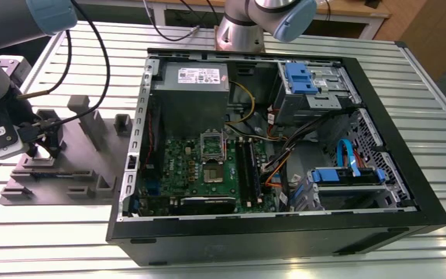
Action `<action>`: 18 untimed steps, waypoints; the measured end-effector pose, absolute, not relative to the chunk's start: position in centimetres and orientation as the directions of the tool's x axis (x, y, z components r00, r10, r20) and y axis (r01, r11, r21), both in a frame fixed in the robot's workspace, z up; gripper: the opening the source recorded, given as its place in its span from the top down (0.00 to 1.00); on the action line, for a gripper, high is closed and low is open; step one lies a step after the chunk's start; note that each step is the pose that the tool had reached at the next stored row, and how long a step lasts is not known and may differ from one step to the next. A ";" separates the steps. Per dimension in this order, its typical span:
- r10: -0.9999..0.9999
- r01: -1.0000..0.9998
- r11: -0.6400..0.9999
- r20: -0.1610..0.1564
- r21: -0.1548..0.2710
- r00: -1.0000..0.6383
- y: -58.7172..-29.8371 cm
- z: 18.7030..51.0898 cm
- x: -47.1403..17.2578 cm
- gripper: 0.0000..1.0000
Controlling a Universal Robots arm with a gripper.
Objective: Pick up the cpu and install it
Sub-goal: 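Pick up the cpu and move it towards the insertion slot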
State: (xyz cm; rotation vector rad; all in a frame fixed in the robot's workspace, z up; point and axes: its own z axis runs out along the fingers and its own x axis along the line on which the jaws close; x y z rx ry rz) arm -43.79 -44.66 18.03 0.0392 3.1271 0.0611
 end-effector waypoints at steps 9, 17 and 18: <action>0.025 0.025 0.999 -0.013 0.039 -1.000 -44.7 18.0 -43.8 0.53; 0.025 0.025 0.999 -0.013 0.039 -1.000 -44.7 18.0 -43.8 0.53; 0.025 0.025 0.999 -0.013 0.039 -1.000 -44.7 18.0 -43.8 0.53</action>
